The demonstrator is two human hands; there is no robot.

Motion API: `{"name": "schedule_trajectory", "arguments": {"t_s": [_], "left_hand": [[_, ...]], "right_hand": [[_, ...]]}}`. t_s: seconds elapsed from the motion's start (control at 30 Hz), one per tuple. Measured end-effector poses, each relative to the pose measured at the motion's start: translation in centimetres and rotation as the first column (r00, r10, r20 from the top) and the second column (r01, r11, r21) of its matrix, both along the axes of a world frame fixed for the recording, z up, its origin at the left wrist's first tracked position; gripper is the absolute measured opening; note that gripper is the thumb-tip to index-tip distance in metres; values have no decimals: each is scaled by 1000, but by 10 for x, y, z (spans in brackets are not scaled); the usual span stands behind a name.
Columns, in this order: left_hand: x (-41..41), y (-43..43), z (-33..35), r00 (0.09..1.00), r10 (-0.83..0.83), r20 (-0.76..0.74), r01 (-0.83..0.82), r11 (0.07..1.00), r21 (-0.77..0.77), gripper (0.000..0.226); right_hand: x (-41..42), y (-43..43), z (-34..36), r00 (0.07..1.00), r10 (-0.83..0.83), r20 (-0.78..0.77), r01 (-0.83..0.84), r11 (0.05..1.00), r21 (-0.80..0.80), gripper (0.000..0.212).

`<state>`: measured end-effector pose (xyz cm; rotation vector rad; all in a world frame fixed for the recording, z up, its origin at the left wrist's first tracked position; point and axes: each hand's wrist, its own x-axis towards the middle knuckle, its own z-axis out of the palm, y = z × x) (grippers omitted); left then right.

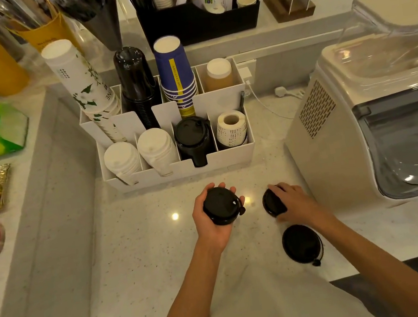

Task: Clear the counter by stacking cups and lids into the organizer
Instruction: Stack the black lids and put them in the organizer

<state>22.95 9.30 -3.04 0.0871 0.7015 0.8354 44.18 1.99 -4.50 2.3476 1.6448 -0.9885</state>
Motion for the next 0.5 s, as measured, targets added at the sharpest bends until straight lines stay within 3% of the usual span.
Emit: {"name": "schedule_trajectory", "arguments": {"t_s": [0.1, 0.2, 0.3, 0.5], "left_hand": [[-4, -2, 0, 1000, 14, -6, -14, 1000, 18, 32], [-6, -4, 2, 997, 13, -74, -10, 999, 51, 35], [-6, -3, 7, 985, 1, -174, 17, 994, 105, 36], [2, -5, 18, 980, -47, -196, 75, 988, 138, 59]], "right_hand": [[-6, -4, -2, 999, -35, -7, 36, 994, 101, 88], [-18, 6, 23, 967, -129, -220, 180, 957, 228, 87], [-46, 21, 63, 911, -114, -396, 251, 916, 315, 86], [-87, 31, 93, 919, -7, -393, 162, 917, 363, 85]]}}
